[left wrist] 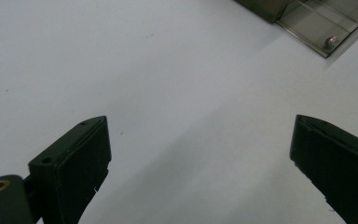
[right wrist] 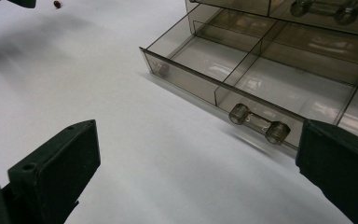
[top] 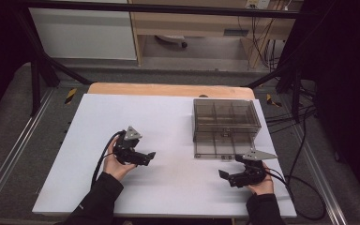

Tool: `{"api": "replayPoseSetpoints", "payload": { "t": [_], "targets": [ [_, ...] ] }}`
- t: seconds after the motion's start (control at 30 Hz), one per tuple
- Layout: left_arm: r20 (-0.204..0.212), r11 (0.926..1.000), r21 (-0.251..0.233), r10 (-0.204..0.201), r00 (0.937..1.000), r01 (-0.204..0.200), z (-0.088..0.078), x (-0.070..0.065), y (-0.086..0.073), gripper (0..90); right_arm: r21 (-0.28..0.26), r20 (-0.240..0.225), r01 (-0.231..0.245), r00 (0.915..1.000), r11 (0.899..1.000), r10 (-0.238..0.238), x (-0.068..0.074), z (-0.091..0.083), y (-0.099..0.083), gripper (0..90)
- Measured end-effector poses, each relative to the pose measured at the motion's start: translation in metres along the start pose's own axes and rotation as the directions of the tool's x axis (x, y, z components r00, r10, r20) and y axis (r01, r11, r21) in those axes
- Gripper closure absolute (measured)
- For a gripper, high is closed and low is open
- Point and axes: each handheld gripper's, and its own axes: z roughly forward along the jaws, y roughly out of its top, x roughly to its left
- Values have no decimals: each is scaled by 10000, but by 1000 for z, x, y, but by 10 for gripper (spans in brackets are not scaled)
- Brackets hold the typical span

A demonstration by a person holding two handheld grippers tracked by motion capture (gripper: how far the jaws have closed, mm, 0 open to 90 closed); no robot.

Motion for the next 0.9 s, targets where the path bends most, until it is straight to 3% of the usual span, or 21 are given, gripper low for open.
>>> {"api": "replayPoseSetpoints", "payload": {
  "t": [0.2,0.43,0.73,0.9],
  "targets": [
    [-137,9994,-60,-343,9993,342,-8,14,-15,50,36,12,34,10000,10000,-34,0,1,0,4],
    [-629,9985,158,-515,9967,526,-14,32,-27,71,-12,-31,25,10000,10000,-25,0,0,0,4],
    [-1053,9957,136,-900,9904,919,-18,49,-34,153,9,-53,-6,10000,10000,6,0,1,0,4],
    [-1384,9924,123,-1192,9832,1220,-20,60,-39,205,7,-53,2,10000,10000,-2,0,0,0,4]
  ]
}}
